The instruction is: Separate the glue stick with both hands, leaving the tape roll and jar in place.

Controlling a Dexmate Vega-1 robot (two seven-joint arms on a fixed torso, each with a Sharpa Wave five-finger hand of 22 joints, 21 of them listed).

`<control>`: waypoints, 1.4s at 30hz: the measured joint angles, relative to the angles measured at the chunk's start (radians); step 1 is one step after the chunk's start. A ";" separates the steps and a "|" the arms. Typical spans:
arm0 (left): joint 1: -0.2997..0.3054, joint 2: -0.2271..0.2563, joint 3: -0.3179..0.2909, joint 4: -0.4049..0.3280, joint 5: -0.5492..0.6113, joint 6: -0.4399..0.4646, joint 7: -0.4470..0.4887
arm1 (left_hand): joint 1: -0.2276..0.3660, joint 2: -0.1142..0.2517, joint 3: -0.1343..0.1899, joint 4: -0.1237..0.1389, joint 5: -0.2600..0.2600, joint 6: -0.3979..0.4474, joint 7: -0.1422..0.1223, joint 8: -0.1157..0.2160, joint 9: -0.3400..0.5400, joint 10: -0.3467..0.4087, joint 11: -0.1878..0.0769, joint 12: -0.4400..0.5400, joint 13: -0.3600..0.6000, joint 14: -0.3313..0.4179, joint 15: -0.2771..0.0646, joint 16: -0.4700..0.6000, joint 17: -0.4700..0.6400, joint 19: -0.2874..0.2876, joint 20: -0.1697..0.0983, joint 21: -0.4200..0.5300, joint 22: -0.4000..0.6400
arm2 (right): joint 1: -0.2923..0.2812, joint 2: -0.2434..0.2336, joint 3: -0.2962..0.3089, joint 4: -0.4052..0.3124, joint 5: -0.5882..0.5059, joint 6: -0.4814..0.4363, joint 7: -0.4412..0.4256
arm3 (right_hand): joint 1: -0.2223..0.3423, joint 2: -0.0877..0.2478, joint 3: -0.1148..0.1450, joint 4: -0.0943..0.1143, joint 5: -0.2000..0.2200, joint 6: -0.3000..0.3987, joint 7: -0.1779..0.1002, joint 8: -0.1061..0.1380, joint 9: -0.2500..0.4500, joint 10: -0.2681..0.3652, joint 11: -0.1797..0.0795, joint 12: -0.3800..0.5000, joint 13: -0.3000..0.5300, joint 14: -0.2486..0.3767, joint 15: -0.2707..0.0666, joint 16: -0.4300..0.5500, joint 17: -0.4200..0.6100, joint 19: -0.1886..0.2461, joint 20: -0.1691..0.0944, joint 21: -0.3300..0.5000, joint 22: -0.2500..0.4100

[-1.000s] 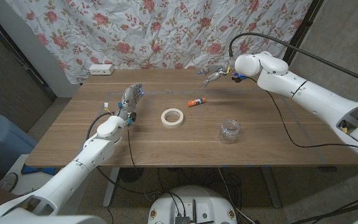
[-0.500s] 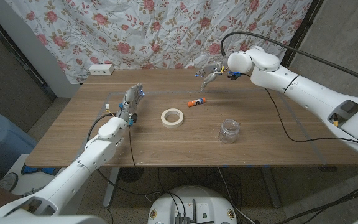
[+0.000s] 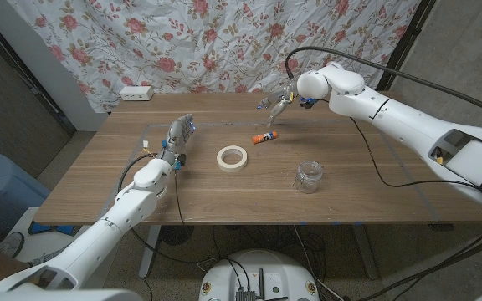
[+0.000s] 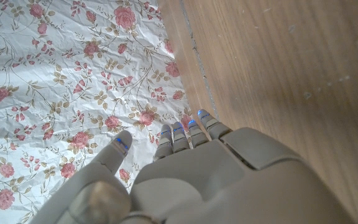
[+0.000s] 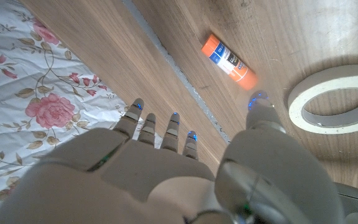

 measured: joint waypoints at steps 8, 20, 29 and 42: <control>0.008 0.002 0.001 -0.010 0.003 0.006 0.008 | 0.000 0.000 0.000 0.000 0.000 0.000 0.000 0.000 0.000 0.005 -0.005 0.000 0.000 0.000 0.000 0.000 0.000 0.000 0.000 0.000 0.000 | 0.015 0.027 -0.022 0.034 -0.018 0.020 0.008 | 0.008 -0.008 0.004 0.004 0.000 0.000 0.000 0.000 0.000 0.007 -0.007 0.000 0.000 0.004 0.003 0.000 0.000 0.000 0.000 0.000 0.000; 0.019 0.002 0.001 -0.018 0.002 0.008 0.014 | 0.000 0.000 0.004 0.004 0.000 0.005 0.006 0.000 0.000 0.005 -0.005 0.000 0.003 0.000 0.000 0.000 0.000 0.005 0.005 0.000 0.000 | 0.032 0.070 -0.056 0.106 -0.032 0.050 0.000 | 0.008 -0.008 0.008 0.008 0.000 0.026 -0.008 0.006 0.000 0.027 -0.008 0.000 0.000 0.020 0.005 0.000 0.000 0.000 0.000 0.000 0.000; 0.028 0.002 0.001 -0.023 0.000 0.009 0.017 | 0.000 0.000 0.004 0.004 0.000 0.005 0.005 0.000 0.000 0.011 0.000 0.000 0.002 0.000 0.000 0.000 0.000 0.005 0.005 0.000 0.000 | 0.037 0.087 -0.075 0.135 -0.041 0.059 -0.012 | 0.016 -0.016 0.008 0.008 0.000 0.038 -0.009 0.012 0.000 0.034 -0.001 0.000 0.000 0.034 0.001 0.007 0.000 0.001 0.000 0.000 0.000; 0.040 0.003 -0.004 -0.030 -0.004 0.004 0.022 | 0.000 0.000 0.006 0.002 0.000 0.005 0.005 0.000 0.000 0.011 0.000 0.000 0.002 0.000 0.000 0.000 0.000 0.006 0.006 0.000 0.000 | 0.043 0.117 -0.105 0.184 -0.051 0.062 -0.032 | 0.040 -0.019 0.015 0.007 0.000 0.061 -0.014 0.015 0.000 0.045 -0.001 0.000 0.000 0.050 -0.008 0.015 0.000 0.019 -0.004 0.004 0.000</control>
